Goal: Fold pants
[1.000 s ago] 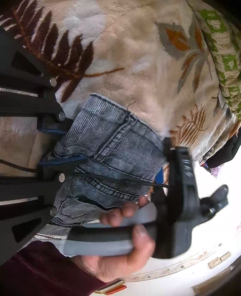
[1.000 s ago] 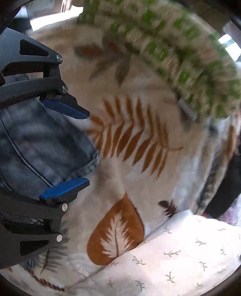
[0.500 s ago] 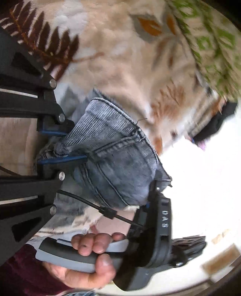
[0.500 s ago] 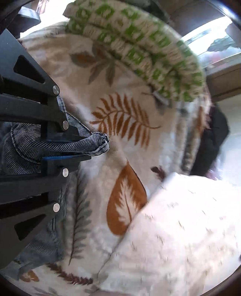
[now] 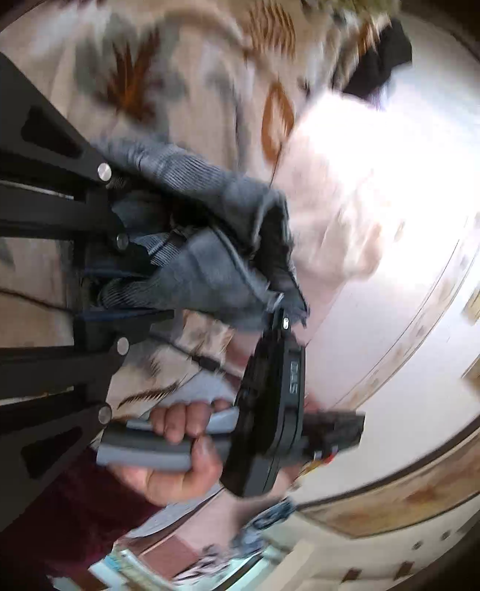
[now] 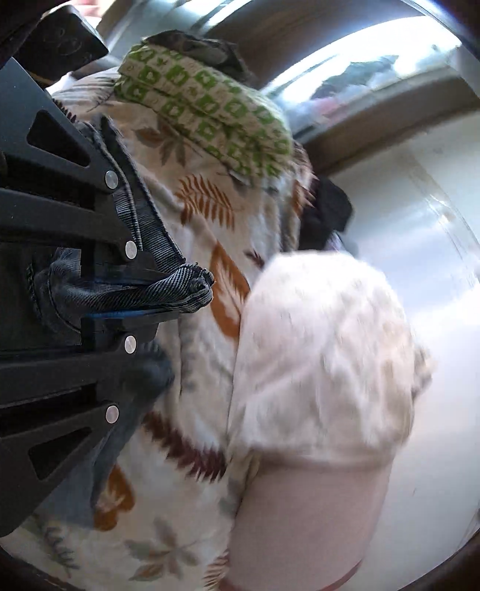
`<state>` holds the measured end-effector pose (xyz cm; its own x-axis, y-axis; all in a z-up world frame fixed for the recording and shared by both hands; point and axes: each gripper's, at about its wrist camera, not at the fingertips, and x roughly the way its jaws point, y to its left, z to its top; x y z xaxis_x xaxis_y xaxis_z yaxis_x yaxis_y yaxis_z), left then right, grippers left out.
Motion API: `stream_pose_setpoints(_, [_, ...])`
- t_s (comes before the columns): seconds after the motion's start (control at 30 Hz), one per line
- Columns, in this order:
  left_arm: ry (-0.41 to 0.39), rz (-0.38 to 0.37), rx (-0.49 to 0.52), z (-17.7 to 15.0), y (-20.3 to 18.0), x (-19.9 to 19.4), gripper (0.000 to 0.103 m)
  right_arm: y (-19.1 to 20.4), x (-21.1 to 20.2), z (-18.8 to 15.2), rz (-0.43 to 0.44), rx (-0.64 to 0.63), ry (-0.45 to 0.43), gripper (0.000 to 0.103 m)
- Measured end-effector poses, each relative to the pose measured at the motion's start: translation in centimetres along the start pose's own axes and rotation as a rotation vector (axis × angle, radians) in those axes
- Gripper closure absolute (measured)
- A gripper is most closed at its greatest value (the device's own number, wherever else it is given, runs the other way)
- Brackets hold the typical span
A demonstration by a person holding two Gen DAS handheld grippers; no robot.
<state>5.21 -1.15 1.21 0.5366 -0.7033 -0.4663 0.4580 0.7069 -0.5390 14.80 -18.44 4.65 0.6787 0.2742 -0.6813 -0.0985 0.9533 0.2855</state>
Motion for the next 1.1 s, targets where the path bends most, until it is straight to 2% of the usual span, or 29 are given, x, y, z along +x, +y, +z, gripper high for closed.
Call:
stream_pose_setpoints(0.17, [0.106,-0.069,0.091,-1.2,-6.1,6.5,0.088,-8.7,-2.8,-1.5,-0.021,0.124,-0.038,0.094])
stream_pose_setpoints(0.27, [0.154,-0.076,0.147,-2.5,-8.6,9.8,0.088,-13.3,-4.0,-2.7,-0.014,0.191,-0.063,0.094])
stream_pose_setpoints(0.37, [0.236,-0.072,0.184,-4.1,-9.8,12.5,0.088,-17.6,-3.9,-4.4,-0.005,0.26,-0.065,0.094])
stream_pose_setpoints(0.47, [0.31,-0.056,0.22,-5.5,-9.9,13.4,0.088,-20.7,-3.0,-6.7,0.038,0.317,-0.024,0.093])
stream_pose_setpoints(0.57, [0.368,-0.064,0.259,-6.2,-9.8,12.3,0.084,-22.5,-1.6,-9.0,-0.032,0.364,0.046,0.083])
stream_pose_setpoints(0.63, [0.378,-0.08,0.311,-6.3,-9.9,10.1,0.084,-23.2,-1.9,-10.5,-0.07,0.404,0.07,0.073])
stream_pose_setpoints(0.73, [0.355,-0.076,0.379,-5.9,-9.9,6.0,0.084,-23.2,-5.0,-11.5,-0.089,0.443,0.008,0.072])
stream_pose_setpoints(0.83, [0.305,-0.04,0.374,-4.3,-8.8,2.4,0.084,-22.0,-9.1,-11.9,-0.094,0.456,-0.075,0.07])
stream_pose_setpoints(0.93, [0.238,0.069,0.352,-0.9,-6.0,2.1,0.076,-19.0,-12.4,-11.9,-0.063,0.444,-0.15,0.067])
stream_pose_setpoints(1.0, [0.208,0.137,0.322,0.8,-4.1,1.9,0.076,-16.3,-13.2,-11.6,-0.035,0.416,-0.171,0.064])
stream_pose_setpoints(1.1, [0.208,0.23,0.268,2.6,-1.3,3.2,0.076,-12.4,-13.1,-11.6,0.002,0.381,-0.185,0.06])
